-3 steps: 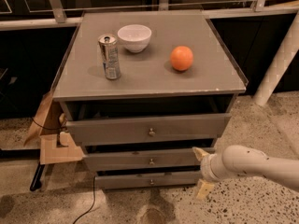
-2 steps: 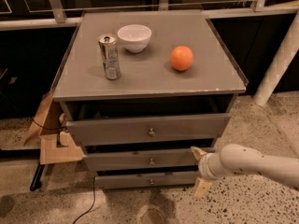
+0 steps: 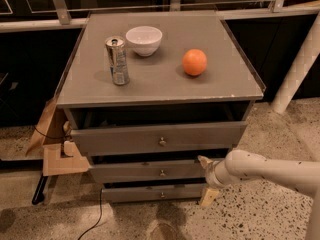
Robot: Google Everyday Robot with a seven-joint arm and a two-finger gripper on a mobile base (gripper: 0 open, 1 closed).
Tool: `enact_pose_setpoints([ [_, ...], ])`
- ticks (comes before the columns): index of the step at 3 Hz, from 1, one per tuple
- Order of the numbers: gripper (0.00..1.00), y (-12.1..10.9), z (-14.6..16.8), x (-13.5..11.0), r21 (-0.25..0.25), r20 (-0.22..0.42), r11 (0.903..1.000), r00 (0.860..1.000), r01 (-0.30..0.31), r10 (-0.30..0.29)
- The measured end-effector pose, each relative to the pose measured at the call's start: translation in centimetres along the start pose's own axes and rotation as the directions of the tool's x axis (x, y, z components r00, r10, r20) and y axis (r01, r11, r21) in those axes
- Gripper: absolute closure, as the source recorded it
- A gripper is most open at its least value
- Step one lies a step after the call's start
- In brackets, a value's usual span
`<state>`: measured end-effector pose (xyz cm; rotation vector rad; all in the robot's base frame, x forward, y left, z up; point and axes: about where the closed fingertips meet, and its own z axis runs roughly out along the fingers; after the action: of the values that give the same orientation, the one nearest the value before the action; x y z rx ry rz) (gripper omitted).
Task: Open middle drawer
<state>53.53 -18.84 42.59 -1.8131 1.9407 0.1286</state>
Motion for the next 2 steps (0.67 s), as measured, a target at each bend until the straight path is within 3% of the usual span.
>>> enact_pose_setpoints([
  [2,0.00,-1.65,1.32,-1.02,-0.008,0.004,0.9994,0.999,0.035,-0.035],
])
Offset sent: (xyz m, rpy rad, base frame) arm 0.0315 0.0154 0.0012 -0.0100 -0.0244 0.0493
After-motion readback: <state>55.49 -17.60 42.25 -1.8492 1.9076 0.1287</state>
